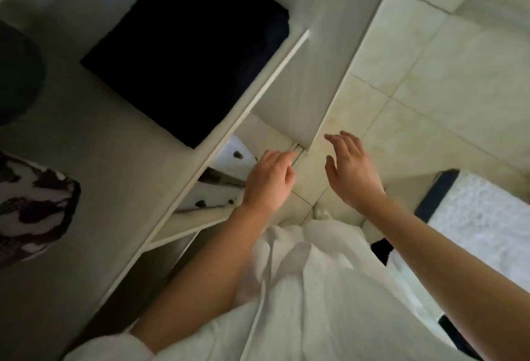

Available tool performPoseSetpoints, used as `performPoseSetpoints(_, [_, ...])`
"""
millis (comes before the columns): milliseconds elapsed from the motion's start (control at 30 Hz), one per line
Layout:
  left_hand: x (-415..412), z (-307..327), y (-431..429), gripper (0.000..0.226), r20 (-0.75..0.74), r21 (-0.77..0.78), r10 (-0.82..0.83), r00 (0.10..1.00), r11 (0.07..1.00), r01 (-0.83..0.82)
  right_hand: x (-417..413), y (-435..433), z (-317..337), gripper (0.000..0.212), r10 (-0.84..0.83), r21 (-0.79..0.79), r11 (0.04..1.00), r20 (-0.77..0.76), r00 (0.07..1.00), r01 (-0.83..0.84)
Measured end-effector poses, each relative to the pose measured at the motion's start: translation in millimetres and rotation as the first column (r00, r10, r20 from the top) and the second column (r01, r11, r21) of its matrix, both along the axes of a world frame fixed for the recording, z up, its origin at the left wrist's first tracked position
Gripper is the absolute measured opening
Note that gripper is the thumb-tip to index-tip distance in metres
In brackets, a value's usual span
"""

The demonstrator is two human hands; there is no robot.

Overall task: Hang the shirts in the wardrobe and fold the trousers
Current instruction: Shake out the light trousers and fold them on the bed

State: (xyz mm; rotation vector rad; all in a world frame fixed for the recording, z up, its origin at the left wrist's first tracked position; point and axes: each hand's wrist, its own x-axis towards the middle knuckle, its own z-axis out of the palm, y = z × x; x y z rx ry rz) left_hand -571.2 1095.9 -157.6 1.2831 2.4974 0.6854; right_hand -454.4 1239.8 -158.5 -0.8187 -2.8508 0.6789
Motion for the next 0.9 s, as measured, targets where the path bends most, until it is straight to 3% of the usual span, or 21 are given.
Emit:
performPoseSetpoints(400, [52, -34, 22, 0.03, 0.141, -0.206, -0.403, 0.904, 0.882, 0.425, 141, -64, -50, 0.038, -0.473, -0.108, 0.864, 0.162, 0.866, 0.492])
performPoseSetpoints(600, [120, -51, 36, 0.03, 0.183, -0.273, -0.581, 0.793, 0.745, 0.609, 219, -105, -65, 0.037, -0.692, -0.156, 0.658, 0.261, 0.673, 0.737])
performPoseSetpoints(900, [274, -71, 29, 0.027, 0.227, -0.359, -0.789, 0.572, 0.478, 0.802, 361, -195, -88, 0.04, -0.803, -0.201, 0.334, 0.451, 0.39, 0.921])
